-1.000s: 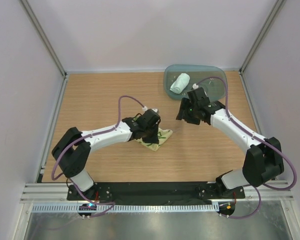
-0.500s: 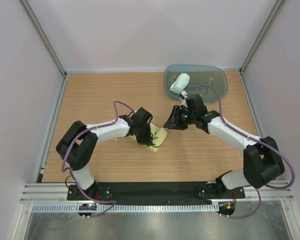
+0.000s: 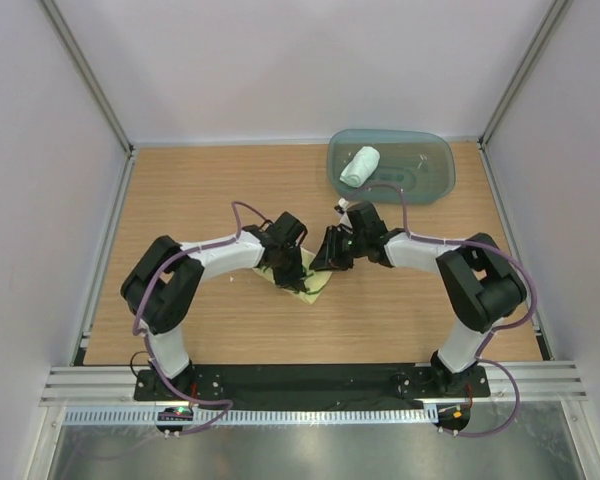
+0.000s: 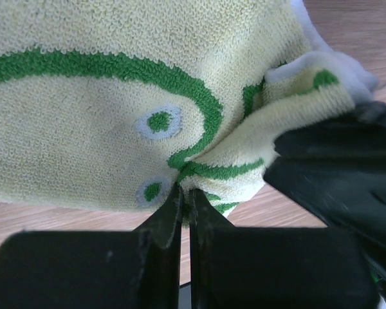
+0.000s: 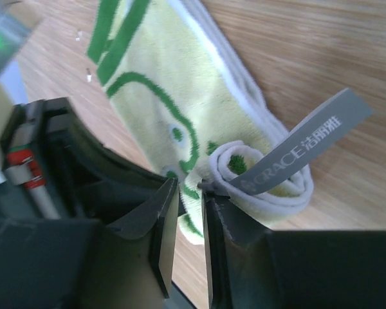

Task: Roll the towels
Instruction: Roll the towel

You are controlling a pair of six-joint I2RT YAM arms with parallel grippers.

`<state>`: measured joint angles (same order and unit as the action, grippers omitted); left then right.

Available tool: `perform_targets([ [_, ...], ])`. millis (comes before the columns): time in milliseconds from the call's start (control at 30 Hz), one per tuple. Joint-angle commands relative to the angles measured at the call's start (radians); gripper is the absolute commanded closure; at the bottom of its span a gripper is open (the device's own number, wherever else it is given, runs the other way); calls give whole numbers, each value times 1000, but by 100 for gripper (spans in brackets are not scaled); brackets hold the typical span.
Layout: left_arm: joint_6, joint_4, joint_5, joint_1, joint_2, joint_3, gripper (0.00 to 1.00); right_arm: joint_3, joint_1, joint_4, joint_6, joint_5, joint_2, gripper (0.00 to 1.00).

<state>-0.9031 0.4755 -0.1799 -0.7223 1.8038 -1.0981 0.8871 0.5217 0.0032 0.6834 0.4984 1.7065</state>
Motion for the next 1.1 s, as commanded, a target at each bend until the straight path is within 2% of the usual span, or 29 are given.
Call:
perform_targets([
  [0,53,63,54,17,35,-26,100,33,-6,52,-10,-41,44,73],
  [100,85,84,66,18,31,-39,97,24,-29,29,-22,-98,68,74],
  [167,108,100,88,17,11,-43,84,24,-35,3,-28,-135,94,75],
  [333,156,149,167,17,-26,-58,62,27,-35,-23,-27,-165,97,75],
  [433,188,196,255,11,-67,-80,59,26,-34,-25,-30,-167,105,75],
  [533,214,265,399,-11,-101,-101,58,32,-28,-29,-35,-169,114,75],
  [700,297,347,692,-123,-152,-158,59,41,-17,-35,-45,-179,122,75],
  [767,343,325,732,-201,-159,-174,59,45,-11,-37,-48,-184,125,75],
  [867,424,247,725,-284,-167,-180,56,52,-8,-42,-51,-184,133,75],
  [933,467,203,624,-307,-150,-184,50,53,-8,-43,-53,-185,136,75],
  [1000,480,160,600,-312,-127,-190,43,55,-8,-45,-53,-185,137,75],
  [1067,490,140,576,-312,-83,-194,42,56,-6,-45,-53,-184,139,75],
])
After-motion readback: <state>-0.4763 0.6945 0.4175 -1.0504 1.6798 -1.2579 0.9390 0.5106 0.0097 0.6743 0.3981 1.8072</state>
